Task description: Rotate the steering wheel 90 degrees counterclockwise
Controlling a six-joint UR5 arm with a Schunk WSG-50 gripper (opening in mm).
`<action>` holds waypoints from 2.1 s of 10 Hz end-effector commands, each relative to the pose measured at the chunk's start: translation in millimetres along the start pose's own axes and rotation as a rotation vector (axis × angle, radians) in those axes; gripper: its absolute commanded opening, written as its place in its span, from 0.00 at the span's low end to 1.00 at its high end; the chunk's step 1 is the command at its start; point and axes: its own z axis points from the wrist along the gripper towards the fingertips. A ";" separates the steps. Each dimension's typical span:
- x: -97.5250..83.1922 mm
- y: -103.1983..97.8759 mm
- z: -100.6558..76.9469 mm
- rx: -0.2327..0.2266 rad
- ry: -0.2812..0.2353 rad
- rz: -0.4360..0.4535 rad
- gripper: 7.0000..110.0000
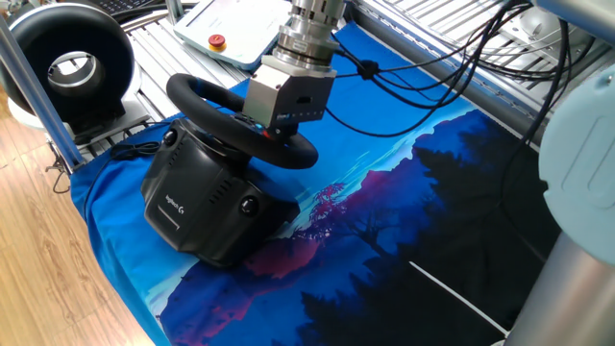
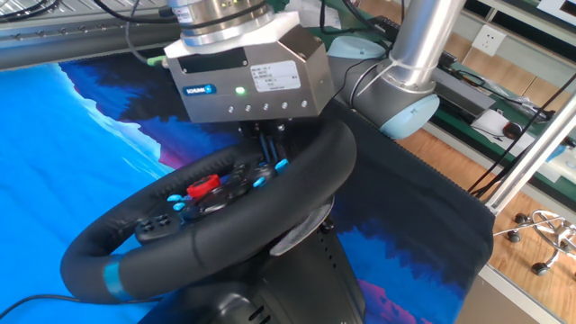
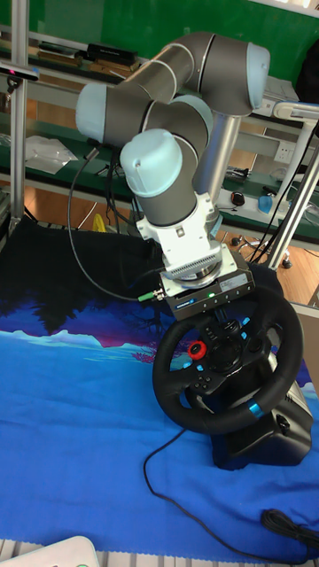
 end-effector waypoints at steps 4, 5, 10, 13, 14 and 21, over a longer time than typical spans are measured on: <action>-15.1 -28.7 -9.5 0.185 -0.055 -0.079 0.00; -18.1 -33.0 -11.1 0.222 -0.060 -0.089 0.00; -21.3 -38.8 -1.9 0.325 -0.068 -0.094 0.00; -23.4 -61.4 -24.7 0.366 -0.052 -0.229 0.00; -24.0 -65.8 -33.2 0.383 -0.050 -0.246 0.00; -14.7 -42.8 -54.8 0.423 -0.031 -0.216 0.00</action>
